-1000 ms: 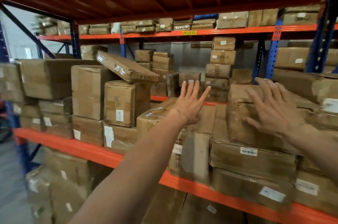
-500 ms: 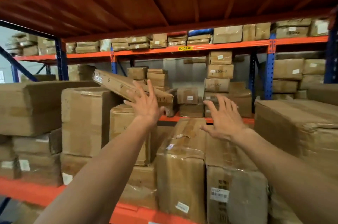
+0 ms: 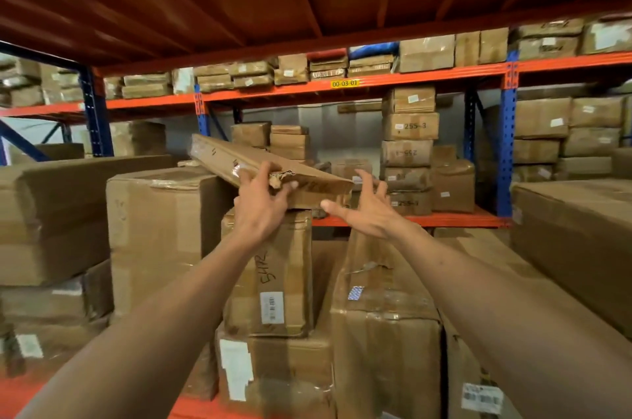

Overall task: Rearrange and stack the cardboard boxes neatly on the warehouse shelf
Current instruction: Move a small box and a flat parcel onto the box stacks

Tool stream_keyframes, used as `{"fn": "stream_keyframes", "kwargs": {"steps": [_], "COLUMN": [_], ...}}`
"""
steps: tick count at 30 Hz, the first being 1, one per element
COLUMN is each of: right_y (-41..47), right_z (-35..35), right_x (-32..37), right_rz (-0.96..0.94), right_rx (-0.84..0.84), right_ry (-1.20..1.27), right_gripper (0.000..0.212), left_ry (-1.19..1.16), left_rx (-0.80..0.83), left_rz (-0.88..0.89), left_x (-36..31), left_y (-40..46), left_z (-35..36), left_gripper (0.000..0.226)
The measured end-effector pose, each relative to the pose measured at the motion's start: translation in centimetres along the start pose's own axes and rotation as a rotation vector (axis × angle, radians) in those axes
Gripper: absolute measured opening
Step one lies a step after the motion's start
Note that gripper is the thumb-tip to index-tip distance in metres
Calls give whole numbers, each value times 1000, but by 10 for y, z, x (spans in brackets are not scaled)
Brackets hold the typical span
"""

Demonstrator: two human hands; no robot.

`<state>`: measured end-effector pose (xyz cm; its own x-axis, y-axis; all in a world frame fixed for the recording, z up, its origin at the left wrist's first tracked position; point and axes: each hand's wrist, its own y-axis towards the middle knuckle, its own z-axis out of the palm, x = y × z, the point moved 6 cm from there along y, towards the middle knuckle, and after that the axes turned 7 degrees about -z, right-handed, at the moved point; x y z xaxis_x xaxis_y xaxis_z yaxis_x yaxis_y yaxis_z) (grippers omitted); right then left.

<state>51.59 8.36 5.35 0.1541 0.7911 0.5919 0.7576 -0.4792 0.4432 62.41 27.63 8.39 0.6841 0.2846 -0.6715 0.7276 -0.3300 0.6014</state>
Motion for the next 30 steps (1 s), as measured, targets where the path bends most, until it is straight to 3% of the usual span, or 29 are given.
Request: {"fn": "stream_keyframes", "kwargs": {"steps": [5, 9, 12, 18, 30], "right_y": [13, 10, -5, -47, -189], "right_z": [7, 0, -21, -103, -335], "right_x": [23, 28, 30, 25, -87], "right_rz": [-94, -217, -267, -274, -122], "right_rx": [-36, -57, -152, -250, -484], "right_ry": [229, 320, 336, 154, -179], "right_gripper": [122, 69, 46, 27, 26], "left_ry": [-197, -251, -298, -477, -696], "left_rx": [82, 104, 82, 93, 305], "left_rz": [36, 45, 93, 111, 223], "left_x": [16, 10, -10, -62, -260], "left_y": [-1, -6, -13, -35, -117], "left_z": [-40, -47, -43, -7, 163], "left_gripper": [27, 31, 21, 17, 17]}}
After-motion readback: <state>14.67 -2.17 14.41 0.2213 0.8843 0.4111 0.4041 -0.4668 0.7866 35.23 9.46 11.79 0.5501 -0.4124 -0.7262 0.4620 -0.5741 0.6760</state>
